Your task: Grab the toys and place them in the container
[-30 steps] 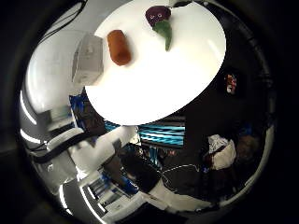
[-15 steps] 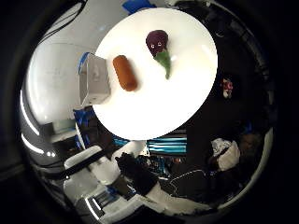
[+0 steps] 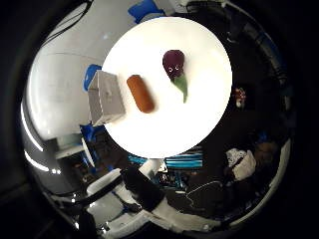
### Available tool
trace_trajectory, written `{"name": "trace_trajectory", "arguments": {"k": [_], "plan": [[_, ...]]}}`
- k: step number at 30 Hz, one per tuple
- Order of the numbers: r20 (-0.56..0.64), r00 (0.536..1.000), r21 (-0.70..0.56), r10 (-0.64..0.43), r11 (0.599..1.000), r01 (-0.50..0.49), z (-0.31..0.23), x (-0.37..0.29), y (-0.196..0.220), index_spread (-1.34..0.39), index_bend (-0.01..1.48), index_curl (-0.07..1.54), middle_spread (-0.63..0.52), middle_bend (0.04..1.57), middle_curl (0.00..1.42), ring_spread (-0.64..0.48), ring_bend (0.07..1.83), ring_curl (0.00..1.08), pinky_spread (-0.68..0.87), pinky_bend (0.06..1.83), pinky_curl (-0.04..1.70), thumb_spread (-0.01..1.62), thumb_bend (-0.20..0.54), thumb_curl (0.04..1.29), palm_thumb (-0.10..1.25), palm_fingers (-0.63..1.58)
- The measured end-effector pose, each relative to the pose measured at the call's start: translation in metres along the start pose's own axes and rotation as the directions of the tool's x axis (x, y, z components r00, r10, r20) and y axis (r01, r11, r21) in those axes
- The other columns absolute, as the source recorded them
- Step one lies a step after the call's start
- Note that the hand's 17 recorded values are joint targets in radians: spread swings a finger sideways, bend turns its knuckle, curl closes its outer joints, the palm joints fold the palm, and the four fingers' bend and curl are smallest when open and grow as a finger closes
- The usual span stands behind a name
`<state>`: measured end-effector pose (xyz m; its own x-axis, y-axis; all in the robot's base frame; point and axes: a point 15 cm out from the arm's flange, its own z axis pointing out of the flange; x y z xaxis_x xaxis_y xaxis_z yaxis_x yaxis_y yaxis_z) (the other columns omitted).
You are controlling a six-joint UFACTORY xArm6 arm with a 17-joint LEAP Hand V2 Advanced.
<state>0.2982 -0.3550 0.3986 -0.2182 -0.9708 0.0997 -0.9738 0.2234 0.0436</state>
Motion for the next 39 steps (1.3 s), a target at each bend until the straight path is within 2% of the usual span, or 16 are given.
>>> {"name": "trace_trajectory", "arguments": {"k": [8, 17, 27, 35, 39], "plan": [[0.006, 0.999, -0.008, 0.04, 0.999, -0.04, 0.009, -0.001, -0.032, -0.3, 0.16, 0.27, 0.15, 0.2, 0.32, 0.24, 0.36, 0.25, 0.46, 0.54, 0.29, 1.11, -0.02, 0.24, 0.22, 0.12], [0.02, 0.995, -0.038, 0.102, 0.994, -0.102, 0.043, -0.001, -0.071, -0.29, 0.15, 0.27, 0.16, 0.19, 0.32, 0.24, 0.38, 0.26, 0.47, 0.56, 0.29, 1.11, -0.019, 0.24, 0.24, 0.11], [0.023, 0.99, -0.044, 0.142, 0.989, -0.141, 0.072, -0.002, -0.092, -0.28, 0.15, 0.26, 0.16, 0.2, 0.32, 0.24, 0.39, 0.25, 0.47, 0.58, 0.29, 1.12, -0.02, 0.24, 0.27, 0.09], [0.147, 0.974, -0.005, 0.17, 0.985, -0.171, 0.083, -0.036, -0.12, -0.25, 0.15, 0.25, 0.19, 0.2, 0.33, 0.27, 0.39, 0.25, 0.5, 0.63, 0.29, 1.12, -0.02, 0.24, 0.28, 0.06], [0.155, 0.974, 0.021, 0.167, 0.985, -0.172, 0.084, -0.054, -0.139, -0.25, 0.15, 0.25, 0.19, 0.21, 0.33, 0.27, 0.39, 0.25, 0.5, 0.63, 0.28, 1.11, -0.019, 0.25, 0.3, 0.06]]}}
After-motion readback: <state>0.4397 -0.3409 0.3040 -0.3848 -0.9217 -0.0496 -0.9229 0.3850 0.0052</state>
